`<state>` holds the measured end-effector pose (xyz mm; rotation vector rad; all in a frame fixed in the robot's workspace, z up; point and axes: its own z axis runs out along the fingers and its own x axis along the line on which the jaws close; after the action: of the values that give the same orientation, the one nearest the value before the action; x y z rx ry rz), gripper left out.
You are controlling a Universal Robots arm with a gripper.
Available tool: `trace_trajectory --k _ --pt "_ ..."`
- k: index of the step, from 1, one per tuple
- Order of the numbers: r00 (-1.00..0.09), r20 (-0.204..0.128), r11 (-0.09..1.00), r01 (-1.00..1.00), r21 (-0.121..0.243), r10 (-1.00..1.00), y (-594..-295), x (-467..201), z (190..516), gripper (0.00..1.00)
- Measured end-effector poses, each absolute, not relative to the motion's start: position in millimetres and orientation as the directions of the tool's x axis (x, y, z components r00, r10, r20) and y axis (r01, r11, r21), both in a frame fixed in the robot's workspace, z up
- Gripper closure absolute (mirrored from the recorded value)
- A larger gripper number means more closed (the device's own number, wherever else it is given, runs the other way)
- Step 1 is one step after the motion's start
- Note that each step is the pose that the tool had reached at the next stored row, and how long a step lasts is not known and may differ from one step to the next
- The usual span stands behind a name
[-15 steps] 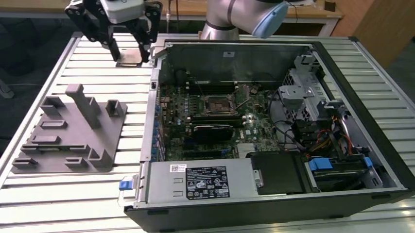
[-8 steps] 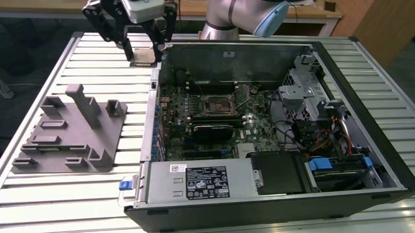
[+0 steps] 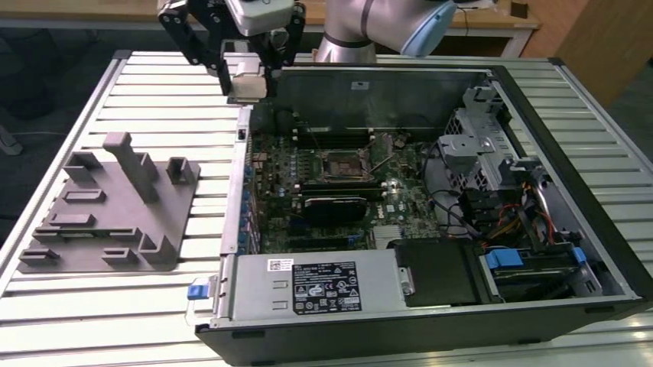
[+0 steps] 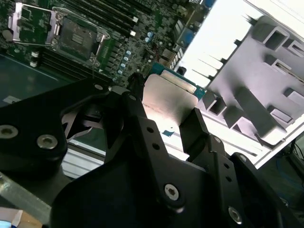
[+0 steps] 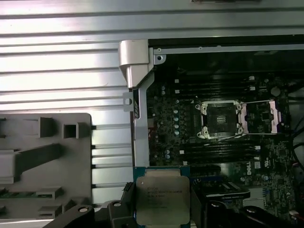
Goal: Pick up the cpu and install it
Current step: 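Pick up the cpu and move it towards the insertion slot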
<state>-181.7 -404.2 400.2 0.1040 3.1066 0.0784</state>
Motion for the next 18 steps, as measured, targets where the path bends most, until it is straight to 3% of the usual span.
trace_trajectory --k 18 --pt "-0.997 -0.028 0.996 0.066 0.051 0.068 -400.0 -123.8 393.1 0.45"
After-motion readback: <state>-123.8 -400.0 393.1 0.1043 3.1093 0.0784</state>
